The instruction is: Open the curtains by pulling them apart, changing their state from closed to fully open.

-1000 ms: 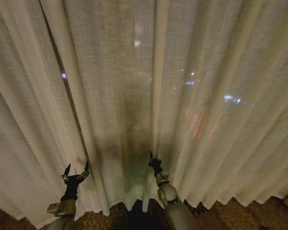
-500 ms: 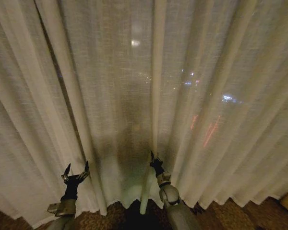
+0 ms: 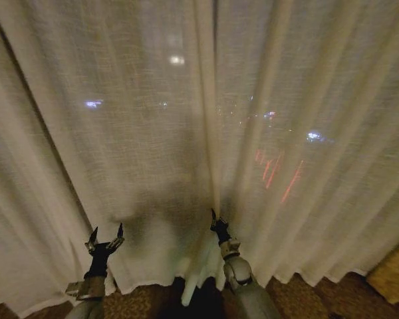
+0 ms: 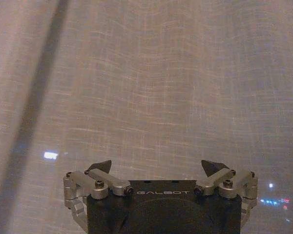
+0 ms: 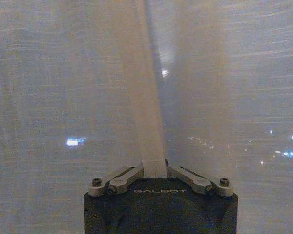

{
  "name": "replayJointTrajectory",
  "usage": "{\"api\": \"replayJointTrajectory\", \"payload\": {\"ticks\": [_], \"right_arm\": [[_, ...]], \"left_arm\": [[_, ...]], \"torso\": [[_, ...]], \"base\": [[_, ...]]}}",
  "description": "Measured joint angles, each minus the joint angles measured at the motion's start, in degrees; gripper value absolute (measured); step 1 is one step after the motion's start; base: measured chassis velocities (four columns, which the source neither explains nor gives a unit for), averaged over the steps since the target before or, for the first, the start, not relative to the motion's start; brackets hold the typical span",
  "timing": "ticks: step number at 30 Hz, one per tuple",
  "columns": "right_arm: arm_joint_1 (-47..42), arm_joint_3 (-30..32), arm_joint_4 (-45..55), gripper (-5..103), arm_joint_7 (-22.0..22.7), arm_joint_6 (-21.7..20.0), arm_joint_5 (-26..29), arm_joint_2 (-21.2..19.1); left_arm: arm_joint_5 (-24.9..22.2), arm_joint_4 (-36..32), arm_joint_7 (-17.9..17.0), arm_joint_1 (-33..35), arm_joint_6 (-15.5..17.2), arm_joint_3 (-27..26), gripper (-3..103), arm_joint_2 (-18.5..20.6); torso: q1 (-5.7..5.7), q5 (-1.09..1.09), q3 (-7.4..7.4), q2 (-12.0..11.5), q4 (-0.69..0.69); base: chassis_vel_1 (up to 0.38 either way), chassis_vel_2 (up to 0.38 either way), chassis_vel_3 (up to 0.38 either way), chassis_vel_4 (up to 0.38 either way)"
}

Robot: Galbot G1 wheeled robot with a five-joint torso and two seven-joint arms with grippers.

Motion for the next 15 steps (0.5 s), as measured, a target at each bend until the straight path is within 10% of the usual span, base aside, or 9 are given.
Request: {"api": "replayJointTrajectory", "payload": {"ticks": [15], "right_arm": [[0.08,0.64,-0.16,0,-0.29,0.36,0.54,-0.66]], "left_arm": [[0.0,0.0,0.0,0.0,0.0,0.0,100,0.0]], "torso": [[0.0,0.02,0.01,0.0,0.0]], "base": [[-0.357,-0.351,0.351,0.359]]}}
